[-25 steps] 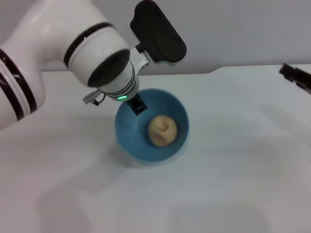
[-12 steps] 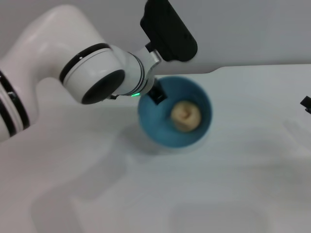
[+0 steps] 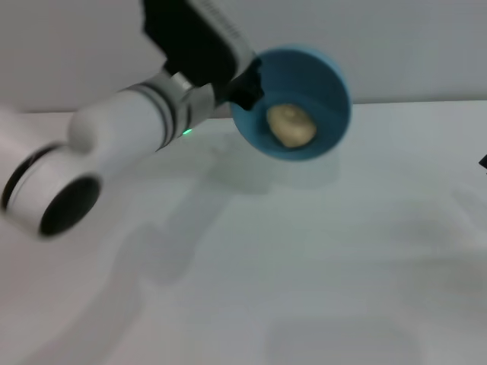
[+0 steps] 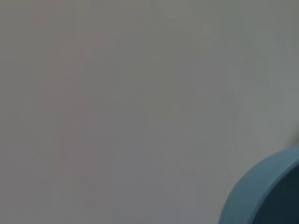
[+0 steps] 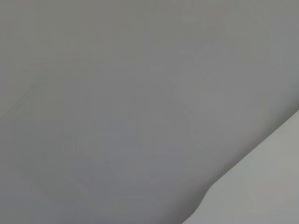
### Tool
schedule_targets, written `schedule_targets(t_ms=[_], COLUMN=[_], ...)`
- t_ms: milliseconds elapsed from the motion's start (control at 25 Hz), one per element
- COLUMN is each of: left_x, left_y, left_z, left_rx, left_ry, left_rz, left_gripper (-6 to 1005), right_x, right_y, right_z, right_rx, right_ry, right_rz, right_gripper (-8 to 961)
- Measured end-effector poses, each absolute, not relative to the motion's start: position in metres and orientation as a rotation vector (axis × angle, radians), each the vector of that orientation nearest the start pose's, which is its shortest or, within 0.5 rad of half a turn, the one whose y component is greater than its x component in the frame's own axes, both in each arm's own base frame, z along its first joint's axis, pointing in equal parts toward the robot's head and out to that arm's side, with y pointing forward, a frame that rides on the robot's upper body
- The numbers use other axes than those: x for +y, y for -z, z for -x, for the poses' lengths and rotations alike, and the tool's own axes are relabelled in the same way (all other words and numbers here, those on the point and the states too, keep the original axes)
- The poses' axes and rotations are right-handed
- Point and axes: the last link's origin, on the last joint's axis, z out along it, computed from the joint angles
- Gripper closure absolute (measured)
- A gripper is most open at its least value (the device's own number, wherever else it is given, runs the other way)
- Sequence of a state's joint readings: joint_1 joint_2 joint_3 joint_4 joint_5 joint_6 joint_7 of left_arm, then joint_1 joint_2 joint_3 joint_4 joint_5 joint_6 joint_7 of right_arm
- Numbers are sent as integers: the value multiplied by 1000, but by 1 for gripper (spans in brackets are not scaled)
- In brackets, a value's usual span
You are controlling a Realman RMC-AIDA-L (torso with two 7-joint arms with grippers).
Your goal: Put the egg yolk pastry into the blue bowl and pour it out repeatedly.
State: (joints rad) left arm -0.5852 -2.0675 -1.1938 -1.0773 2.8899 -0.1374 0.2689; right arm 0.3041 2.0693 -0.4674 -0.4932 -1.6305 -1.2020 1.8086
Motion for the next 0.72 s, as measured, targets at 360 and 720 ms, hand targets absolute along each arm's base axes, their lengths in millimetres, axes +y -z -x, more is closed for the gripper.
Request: schedule_targets(t_ms=[360, 720], left_x=[366, 330], left_y=[70, 82], left_z=[150, 155], left_rx=[297, 500], left_ry=[445, 422], left_rz=[1950, 1720], left_gripper=[1001, 1000], right_x=[305, 306], right_y=[-44, -39], right_z=[-378, -376], right_rx=[1548, 1564], right_ry=[-1087, -1094], right_rz=[1586, 1590], right_gripper=[620, 619])
